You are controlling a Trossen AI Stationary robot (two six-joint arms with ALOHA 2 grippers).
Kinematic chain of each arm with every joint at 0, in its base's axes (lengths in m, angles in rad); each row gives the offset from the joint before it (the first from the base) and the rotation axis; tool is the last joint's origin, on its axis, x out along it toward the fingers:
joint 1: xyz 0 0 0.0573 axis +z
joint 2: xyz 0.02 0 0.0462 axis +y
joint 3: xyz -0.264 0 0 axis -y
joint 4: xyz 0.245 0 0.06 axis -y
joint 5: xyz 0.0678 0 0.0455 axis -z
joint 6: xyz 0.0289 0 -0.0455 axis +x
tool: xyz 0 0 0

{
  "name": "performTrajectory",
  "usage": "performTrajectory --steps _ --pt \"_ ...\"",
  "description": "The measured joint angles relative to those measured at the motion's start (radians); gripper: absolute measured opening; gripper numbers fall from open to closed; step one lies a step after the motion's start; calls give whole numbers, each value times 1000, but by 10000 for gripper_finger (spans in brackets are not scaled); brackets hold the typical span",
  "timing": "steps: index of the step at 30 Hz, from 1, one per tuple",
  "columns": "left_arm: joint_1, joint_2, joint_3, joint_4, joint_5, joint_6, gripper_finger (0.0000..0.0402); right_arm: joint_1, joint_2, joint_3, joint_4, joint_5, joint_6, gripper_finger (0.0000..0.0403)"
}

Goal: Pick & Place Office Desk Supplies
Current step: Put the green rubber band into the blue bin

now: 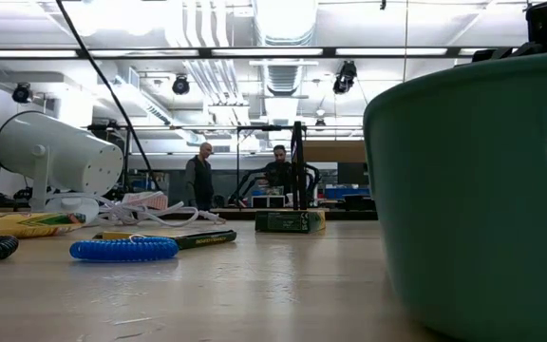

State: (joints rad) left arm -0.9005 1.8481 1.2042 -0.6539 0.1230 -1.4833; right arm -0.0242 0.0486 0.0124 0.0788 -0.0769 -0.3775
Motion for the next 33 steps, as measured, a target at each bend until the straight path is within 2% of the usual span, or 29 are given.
performTrajectory --steps 5,14,33 --pt "1 0 -41 40 54 -8 190 0 0 0 0 0 0 8" --pt "1 0 -66 114 61 14 182 0 0 0 0 0 0 8" --pt "30 0 -66 79 59 128 181 0 0 0 0 0 0 8"
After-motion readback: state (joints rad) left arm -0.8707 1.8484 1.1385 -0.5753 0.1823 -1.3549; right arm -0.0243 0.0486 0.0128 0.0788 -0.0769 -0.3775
